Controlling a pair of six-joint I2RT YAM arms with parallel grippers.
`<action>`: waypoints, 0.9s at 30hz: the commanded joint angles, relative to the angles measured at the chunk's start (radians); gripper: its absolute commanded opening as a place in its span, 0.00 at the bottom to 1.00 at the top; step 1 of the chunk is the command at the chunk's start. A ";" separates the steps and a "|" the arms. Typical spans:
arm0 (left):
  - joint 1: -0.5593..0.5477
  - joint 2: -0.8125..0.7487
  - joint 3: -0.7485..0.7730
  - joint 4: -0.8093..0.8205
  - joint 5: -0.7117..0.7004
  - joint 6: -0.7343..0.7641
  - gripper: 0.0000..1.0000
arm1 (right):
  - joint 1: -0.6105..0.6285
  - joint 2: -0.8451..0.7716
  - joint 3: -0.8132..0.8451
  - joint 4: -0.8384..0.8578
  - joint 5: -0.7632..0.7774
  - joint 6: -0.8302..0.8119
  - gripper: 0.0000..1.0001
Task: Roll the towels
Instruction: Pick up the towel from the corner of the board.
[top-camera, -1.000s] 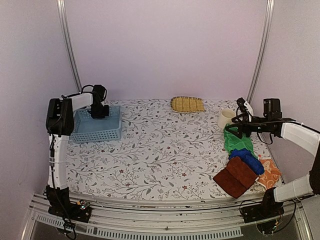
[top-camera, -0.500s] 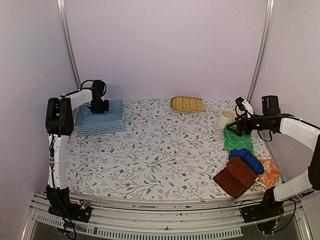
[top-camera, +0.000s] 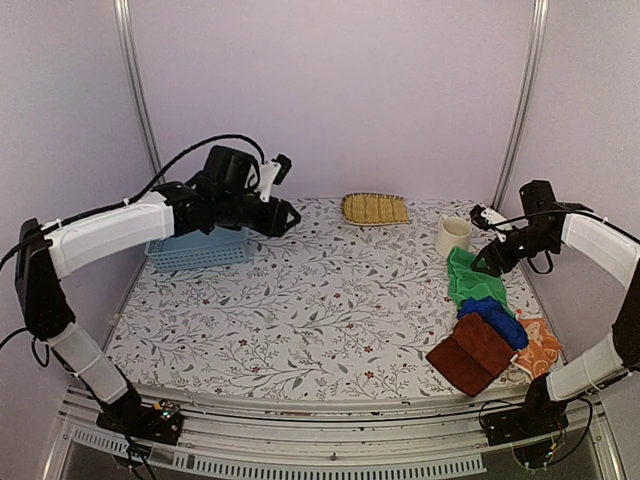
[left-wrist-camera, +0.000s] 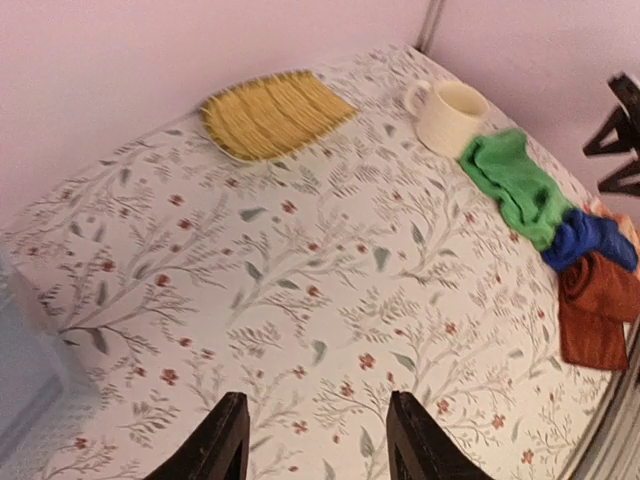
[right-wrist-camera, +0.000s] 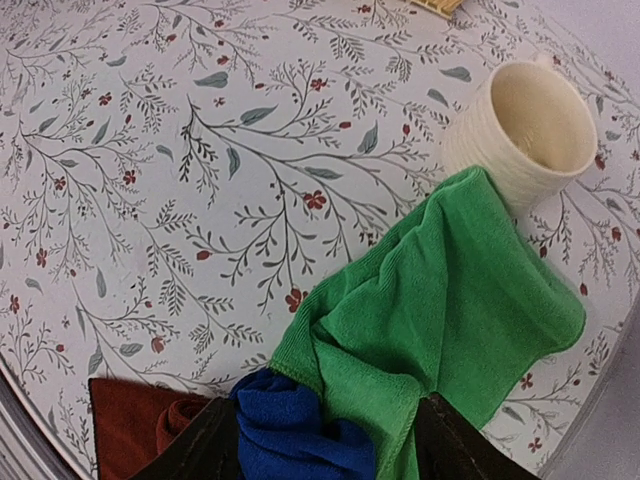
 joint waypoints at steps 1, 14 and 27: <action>-0.147 0.022 -0.110 0.047 0.106 0.011 0.49 | 0.003 -0.018 0.021 -0.222 0.073 -0.093 0.58; -0.387 0.230 -0.105 0.187 0.160 -0.146 0.46 | 0.003 0.164 0.092 -0.107 0.175 0.089 0.51; -0.405 0.247 -0.128 0.222 0.134 -0.151 0.45 | -0.027 0.351 0.147 -0.118 0.286 0.167 0.59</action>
